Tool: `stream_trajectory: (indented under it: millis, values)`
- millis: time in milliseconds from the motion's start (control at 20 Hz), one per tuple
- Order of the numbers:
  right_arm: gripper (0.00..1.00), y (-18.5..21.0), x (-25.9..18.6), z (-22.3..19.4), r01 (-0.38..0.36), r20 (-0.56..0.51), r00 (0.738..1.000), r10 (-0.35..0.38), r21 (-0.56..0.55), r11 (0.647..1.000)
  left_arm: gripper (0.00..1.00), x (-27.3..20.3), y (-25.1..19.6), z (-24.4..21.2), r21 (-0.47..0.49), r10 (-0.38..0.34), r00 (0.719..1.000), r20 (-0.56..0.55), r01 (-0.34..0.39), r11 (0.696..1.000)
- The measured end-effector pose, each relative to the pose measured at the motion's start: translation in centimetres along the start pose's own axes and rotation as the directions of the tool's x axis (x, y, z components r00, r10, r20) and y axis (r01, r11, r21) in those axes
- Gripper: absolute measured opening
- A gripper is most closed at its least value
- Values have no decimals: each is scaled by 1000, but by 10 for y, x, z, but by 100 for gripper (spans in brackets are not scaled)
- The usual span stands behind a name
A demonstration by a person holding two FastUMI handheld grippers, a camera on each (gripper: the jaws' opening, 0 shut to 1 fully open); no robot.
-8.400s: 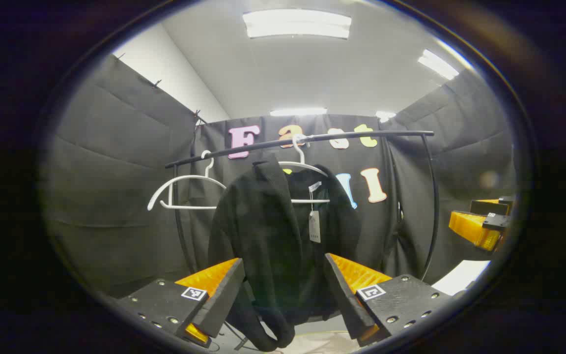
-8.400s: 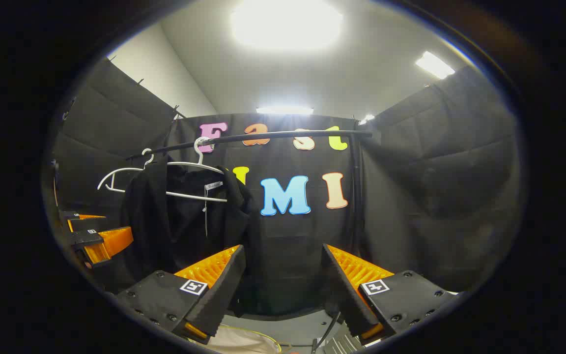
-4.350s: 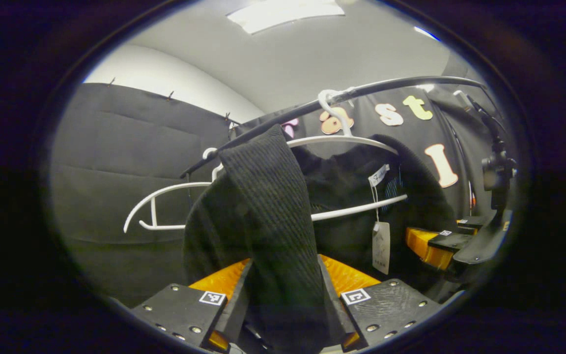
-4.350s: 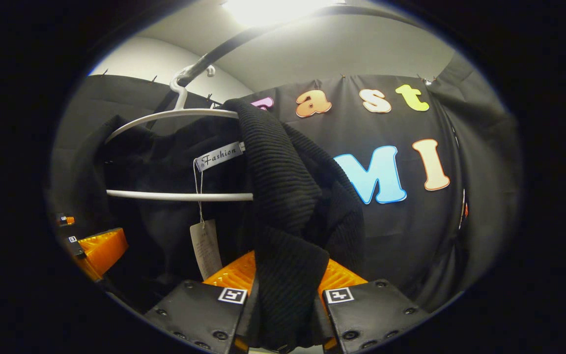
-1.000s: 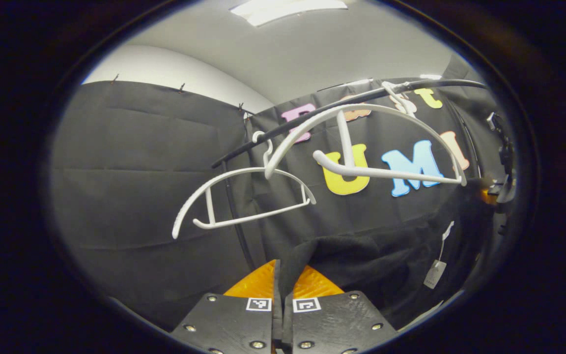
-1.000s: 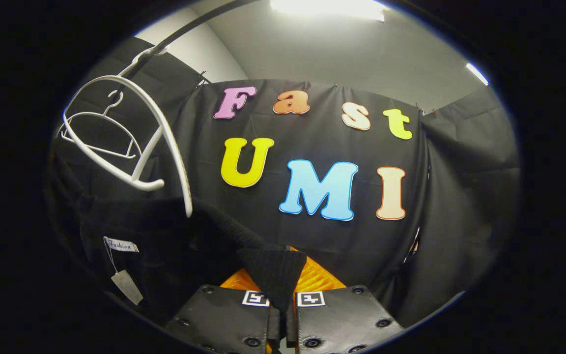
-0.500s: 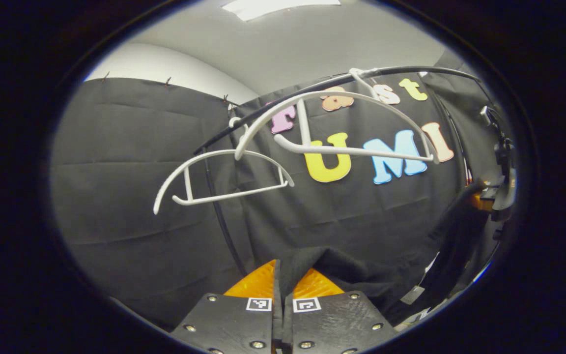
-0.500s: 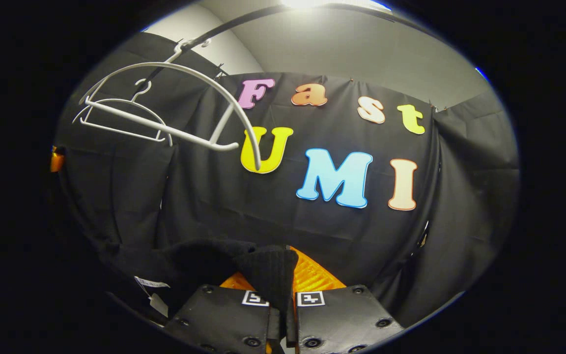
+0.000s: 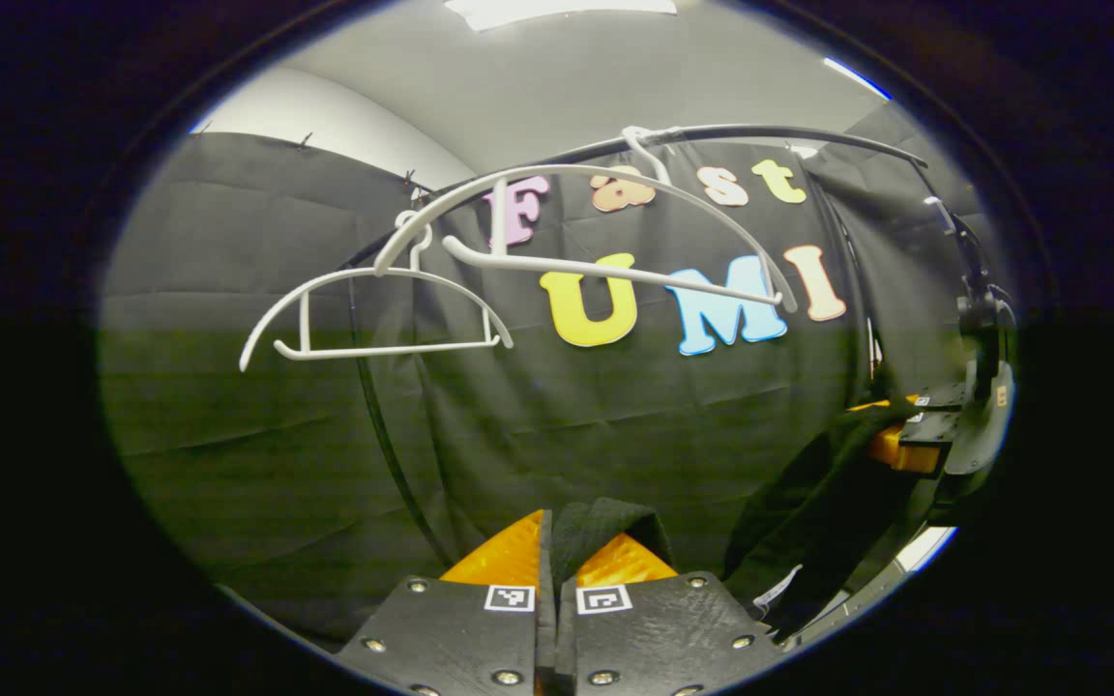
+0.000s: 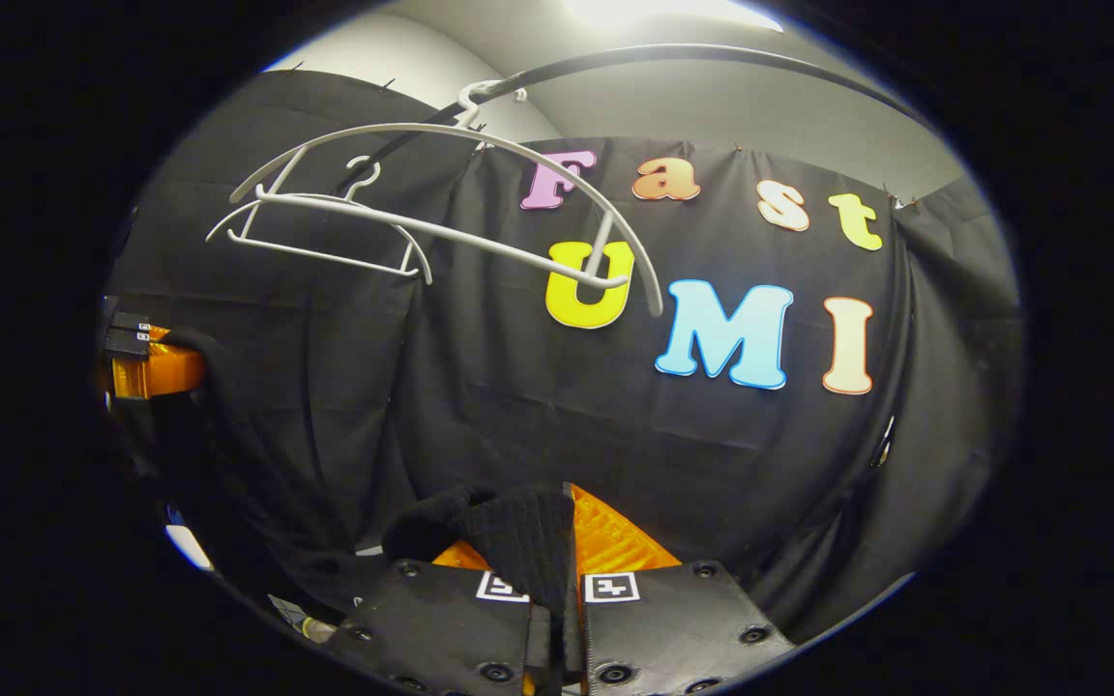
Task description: Grasp the clothes on the hanger with both hands and then place them into the laundry hamper below.
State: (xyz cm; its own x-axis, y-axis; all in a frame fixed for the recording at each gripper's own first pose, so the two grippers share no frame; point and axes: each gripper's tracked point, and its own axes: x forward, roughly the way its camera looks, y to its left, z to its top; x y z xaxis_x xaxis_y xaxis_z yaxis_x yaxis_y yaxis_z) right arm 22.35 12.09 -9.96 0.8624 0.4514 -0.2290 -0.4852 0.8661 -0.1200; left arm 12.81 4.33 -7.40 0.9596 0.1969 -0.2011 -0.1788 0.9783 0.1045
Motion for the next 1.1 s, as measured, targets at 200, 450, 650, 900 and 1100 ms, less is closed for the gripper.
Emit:
stream_trajectory:
  millis: [200,450,650,900,1100]
  values:
    - [7,31,-4,-6,-61,-18,998,62,46,997,1,-1,-25,-2,-37,-50,999,7,50,998]
    - [7,66,-7,-23,-122,-41,991,126,86,989,0,6,-59,-15,-60,-109,994,-13,108,992]
    - [7,81,-4,-54,-139,-98,984,152,127,982,0,16,-67,-50,-85,-120,990,-71,114,990]
    - [7,91,-1,-113,-129,-215,963,161,157,979,1,16,-66,-104,-99,-85,980,-178,68,993]
    - [8,98,-1,-156,-126,-314,934,172,162,979,1,26,-66,-148,-82,-70,960,-272,49,995]
